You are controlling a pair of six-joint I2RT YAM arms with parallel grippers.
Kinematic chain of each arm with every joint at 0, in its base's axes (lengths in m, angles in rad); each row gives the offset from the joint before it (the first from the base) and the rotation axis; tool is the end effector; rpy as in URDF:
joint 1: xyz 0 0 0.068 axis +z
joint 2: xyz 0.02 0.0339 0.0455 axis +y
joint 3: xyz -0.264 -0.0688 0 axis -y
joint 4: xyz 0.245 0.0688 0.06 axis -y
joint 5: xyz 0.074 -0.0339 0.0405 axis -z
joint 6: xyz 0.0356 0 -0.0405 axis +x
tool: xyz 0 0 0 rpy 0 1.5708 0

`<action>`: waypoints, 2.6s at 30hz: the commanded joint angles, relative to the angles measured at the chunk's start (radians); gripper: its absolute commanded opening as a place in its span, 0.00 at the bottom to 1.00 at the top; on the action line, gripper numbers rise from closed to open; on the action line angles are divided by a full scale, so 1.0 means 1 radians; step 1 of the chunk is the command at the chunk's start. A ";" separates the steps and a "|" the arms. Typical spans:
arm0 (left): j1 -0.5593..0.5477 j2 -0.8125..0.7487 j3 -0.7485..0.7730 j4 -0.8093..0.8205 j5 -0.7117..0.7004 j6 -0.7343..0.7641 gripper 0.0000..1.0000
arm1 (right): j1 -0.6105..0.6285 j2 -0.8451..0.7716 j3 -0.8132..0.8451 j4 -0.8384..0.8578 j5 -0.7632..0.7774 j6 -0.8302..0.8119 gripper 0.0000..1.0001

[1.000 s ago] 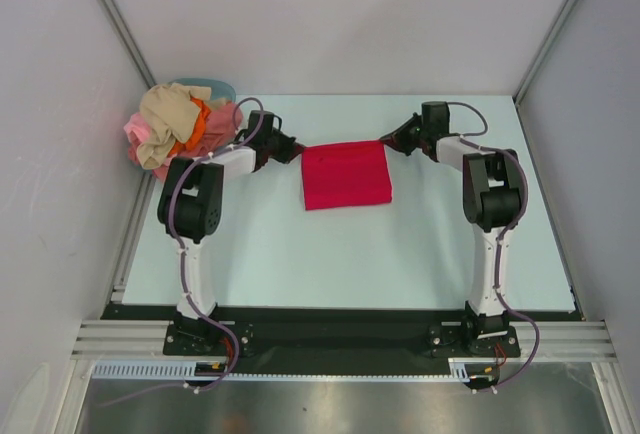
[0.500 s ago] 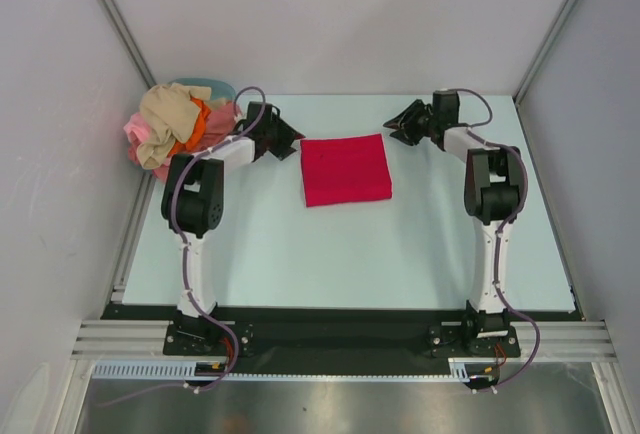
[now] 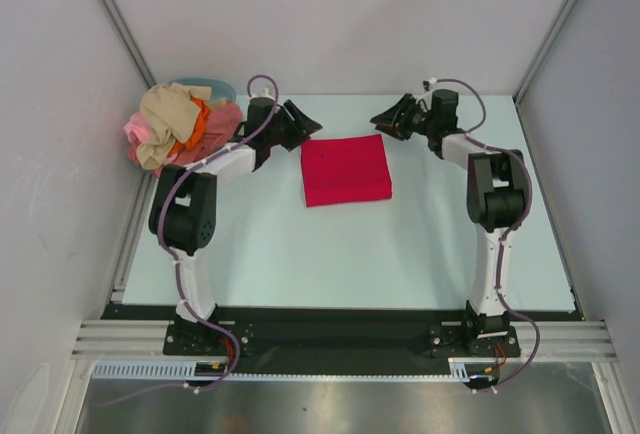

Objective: Fold and stack the t-shirts
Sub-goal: Fold the tshirt

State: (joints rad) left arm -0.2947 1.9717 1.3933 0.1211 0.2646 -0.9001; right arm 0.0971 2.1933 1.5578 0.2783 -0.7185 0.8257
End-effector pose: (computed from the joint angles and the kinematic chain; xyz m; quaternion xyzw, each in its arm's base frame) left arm 0.4357 -0.1420 0.2250 -0.1843 0.8241 -0.3872 0.3701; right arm 0.4965 0.0719 0.1956 0.0867 0.7900 0.4963 0.3494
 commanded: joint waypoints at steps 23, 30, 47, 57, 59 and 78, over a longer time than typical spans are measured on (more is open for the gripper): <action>0.078 0.244 0.247 -0.021 0.144 0.065 0.56 | -0.040 0.292 0.372 -0.252 0.074 -0.066 0.10; 0.020 -0.059 0.026 -0.017 0.126 0.109 0.61 | -0.042 -0.075 0.104 -0.308 0.128 -0.137 0.27; -0.067 0.101 -0.396 0.397 0.246 -0.045 0.42 | 0.056 0.032 -0.534 0.487 -0.071 0.231 0.11; -0.081 -0.165 -0.317 0.227 0.252 0.046 0.46 | 0.068 -0.219 -0.460 0.239 -0.045 0.131 0.11; -0.109 -0.146 -0.292 0.222 0.251 0.035 0.46 | 0.101 -0.228 -0.443 0.233 -0.030 0.153 0.11; -0.040 -0.106 -0.429 0.143 0.148 0.090 0.43 | 0.075 -0.161 -0.644 0.313 -0.029 0.127 0.09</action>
State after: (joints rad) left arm -0.3405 1.9549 0.9535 0.3599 0.4767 -0.8879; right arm 0.2104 2.1014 0.9287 0.6239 -0.7708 0.9962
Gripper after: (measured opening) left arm 0.430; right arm 0.088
